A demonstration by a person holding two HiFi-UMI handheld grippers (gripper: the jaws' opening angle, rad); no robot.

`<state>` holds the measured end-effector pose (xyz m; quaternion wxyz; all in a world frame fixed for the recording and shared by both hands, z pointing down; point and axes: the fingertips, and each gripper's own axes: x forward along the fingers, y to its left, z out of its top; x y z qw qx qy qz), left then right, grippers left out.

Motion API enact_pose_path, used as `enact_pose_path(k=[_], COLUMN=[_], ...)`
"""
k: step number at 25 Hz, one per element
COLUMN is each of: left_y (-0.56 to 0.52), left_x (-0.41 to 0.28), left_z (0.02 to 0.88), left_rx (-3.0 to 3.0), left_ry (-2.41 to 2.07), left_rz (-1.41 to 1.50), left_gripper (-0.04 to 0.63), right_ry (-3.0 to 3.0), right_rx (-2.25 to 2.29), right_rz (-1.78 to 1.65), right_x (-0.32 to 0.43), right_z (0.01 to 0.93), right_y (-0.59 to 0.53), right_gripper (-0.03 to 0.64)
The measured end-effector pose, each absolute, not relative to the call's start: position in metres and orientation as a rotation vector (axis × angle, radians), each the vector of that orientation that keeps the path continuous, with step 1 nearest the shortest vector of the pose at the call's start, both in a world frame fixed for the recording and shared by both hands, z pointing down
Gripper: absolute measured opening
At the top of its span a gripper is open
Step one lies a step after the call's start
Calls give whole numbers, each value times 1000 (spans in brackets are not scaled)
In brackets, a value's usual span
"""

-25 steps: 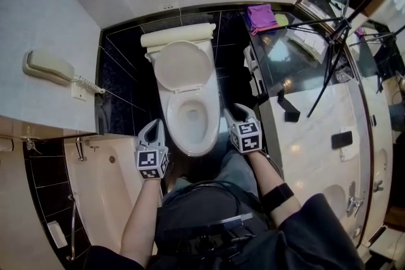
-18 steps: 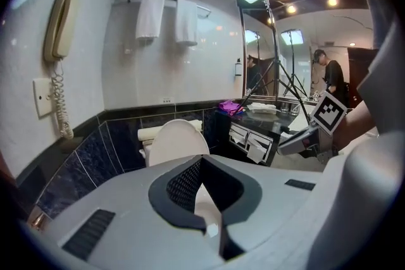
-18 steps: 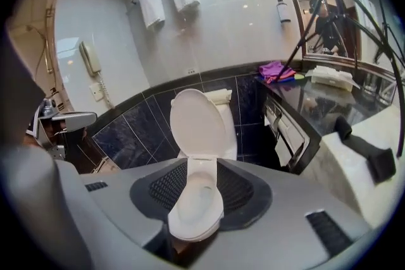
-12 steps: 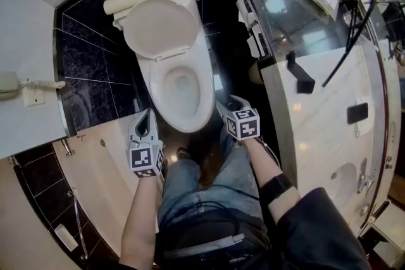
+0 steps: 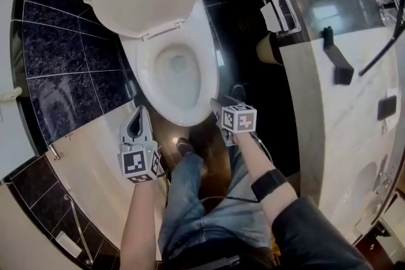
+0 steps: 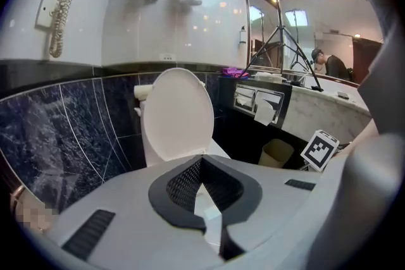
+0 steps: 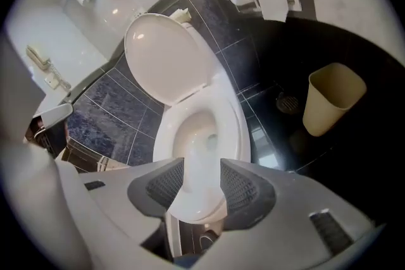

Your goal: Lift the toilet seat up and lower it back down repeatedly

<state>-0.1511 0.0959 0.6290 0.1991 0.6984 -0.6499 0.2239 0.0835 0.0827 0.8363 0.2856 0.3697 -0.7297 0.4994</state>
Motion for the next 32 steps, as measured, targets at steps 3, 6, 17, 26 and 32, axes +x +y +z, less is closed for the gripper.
enact_pose_path(k=[3, 6, 17, 26, 32], left_y=[97, 95, 91, 104, 112], left_x=[-150, -156, -157, -162, -155], left_z=[651, 665, 695, 712, 725], left_rx=[1974, 1956, 1979, 1917, 1924], left_ry=[-1803, -1798, -1806, -1786, -1777], left_rz=[646, 664, 684, 694, 686], left_gripper=[0, 0, 0, 0, 0], right_ry=[-1899, -1859, -1840, -1851, -1845], right_rx=[1024, 1055, 1054, 1042, 1053], right_rz=[1449, 1574, 1664, 1783, 1857], right_x=[89, 87, 80, 73, 76], right_z=[869, 889, 939, 949, 949], right_y=[96, 103, 101, 105, 104], right_gripper=[199, 199, 199, 160, 152])
